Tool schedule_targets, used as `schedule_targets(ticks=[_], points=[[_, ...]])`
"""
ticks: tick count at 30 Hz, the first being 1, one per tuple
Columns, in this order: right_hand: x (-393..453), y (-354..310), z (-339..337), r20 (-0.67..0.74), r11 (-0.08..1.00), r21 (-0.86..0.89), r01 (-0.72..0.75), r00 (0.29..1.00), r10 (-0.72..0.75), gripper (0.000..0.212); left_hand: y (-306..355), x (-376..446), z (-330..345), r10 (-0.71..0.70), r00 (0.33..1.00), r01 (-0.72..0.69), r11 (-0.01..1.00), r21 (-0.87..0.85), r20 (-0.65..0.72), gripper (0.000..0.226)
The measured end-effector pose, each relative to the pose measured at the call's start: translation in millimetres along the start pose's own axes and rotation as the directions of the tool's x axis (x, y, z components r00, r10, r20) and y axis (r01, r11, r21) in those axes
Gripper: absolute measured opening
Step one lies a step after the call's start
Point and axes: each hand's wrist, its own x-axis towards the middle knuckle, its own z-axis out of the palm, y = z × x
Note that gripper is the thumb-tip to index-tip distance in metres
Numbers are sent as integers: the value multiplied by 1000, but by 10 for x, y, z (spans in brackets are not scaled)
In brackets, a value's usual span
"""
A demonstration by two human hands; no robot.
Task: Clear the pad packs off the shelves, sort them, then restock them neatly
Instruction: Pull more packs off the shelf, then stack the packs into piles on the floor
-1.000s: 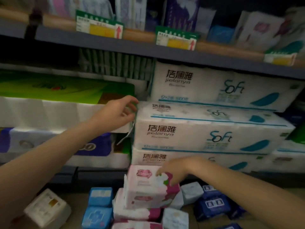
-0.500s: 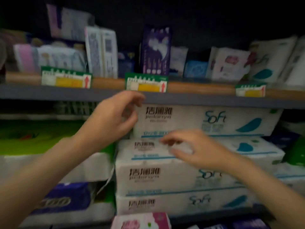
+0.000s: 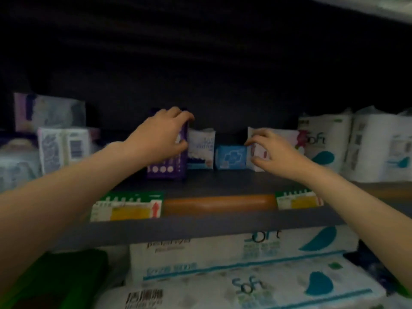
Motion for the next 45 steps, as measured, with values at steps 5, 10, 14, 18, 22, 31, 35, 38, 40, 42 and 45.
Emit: schedule_targets(ticks=[5, 10, 14, 18, 22, 31, 35, 38, 40, 42, 45], points=[[313, 599, 111, 142, 985, -15, -169, 975, 169, 77, -70, 510, 88, -262, 954, 220, 942, 251, 148, 77], [663, 872, 184, 211, 969, -133, -209, 949, 233, 96, -71, 708, 235, -421, 844, 323, 894, 311, 333, 91], [816, 913, 244, 164, 938, -270, -217, 950, 266, 94, -39, 753, 380, -431, 848, 302, 872, 386, 310, 95], [847, 884, 77, 91, 966, -221, -132, 984, 155, 107, -115, 746, 424, -407, 861, 298, 889, 347, 304, 92], [810, 904, 38, 336, 920, -364, -145, 901, 275, 126, -119, 747, 394, -402, 856, 303, 900, 315, 325, 92], [572, 776, -184, 183, 859, -510, -47, 970, 162, 112, 69, 597, 97, -324, 935, 235, 871, 432, 144, 72], [390, 746, -167, 165, 776, -627, -64, 963, 212, 124, 91, 541, -124, -349, 923, 208, 808, 551, 164, 94], [355, 644, -22, 205, 749, -660, -57, 945, 253, 115, 182, 527, -229, -357, 905, 160, 791, 591, 232, 82], [310, 564, 42, 206, 780, -619, -93, 939, 276, 105, 260, 515, -261, -349, 898, 129, 791, 598, 268, 88], [263, 518, 31, 161, 801, -588, -113, 954, 252, 96, 314, 509, -292, -344, 882, 113, 817, 566, 321, 94], [182, 360, -112, 67, 850, -515, -114, 983, 173, 89, 318, 449, -400, -279, 869, 67, 885, 462, 409, 88]])
